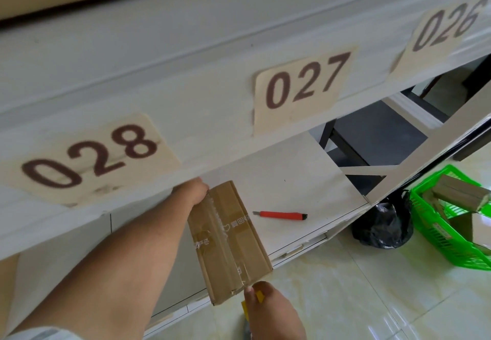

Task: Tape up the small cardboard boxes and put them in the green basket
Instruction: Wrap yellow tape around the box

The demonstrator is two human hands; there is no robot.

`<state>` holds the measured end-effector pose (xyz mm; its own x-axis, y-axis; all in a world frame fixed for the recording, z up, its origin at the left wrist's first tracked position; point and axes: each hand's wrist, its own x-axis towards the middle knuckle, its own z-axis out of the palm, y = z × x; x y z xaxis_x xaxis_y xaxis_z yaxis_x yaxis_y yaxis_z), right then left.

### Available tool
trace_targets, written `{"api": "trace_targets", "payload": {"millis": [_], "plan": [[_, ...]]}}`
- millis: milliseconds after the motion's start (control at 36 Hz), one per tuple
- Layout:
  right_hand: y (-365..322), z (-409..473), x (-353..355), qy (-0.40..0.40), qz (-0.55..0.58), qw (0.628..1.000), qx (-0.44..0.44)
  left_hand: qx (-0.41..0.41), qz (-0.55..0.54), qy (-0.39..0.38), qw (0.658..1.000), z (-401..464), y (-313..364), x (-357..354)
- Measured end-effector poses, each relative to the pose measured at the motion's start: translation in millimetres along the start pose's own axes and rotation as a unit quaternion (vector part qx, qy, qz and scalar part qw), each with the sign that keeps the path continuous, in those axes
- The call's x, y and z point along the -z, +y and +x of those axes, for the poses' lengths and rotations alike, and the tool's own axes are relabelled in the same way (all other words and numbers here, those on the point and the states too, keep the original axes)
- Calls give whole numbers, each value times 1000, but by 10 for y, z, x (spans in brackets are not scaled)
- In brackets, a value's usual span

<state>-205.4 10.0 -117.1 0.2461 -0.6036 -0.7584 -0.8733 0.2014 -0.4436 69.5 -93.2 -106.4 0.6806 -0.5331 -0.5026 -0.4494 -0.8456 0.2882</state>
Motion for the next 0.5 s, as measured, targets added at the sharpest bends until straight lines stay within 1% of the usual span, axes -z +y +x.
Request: {"api": "trace_targets", "payload": {"millis": [28,56,83,139,222,306,389,444,500], "plan": [[4,3,10,-3,-1,1000,6,-38,9,39,998,-63,-7,-2],[12,4,24,-5,0,1000,14,-80,14,60,995,-62,-48,-39],[9,9,47,-7,4,1000,22,-122,-4,63,990,-96,-53,-55],[14,11,52,-11,6,999,32,-166,-8,33,986,-173,-94,-94],[30,27,24,-13,3,999,30,-179,69,15,981,-216,-209,-138],[49,25,2,-12,0,1000,25,-164,135,11,977,-247,-220,-160],[50,25,-7,-13,-3,1000,26,-132,176,-7,975,-260,-120,-130],[53,24,-6,-16,-3,1000,25,-131,211,18,969,-306,-80,-96],[67,10,2,-16,-2,999,29,-191,203,95,956,-461,-104,-94]]}}
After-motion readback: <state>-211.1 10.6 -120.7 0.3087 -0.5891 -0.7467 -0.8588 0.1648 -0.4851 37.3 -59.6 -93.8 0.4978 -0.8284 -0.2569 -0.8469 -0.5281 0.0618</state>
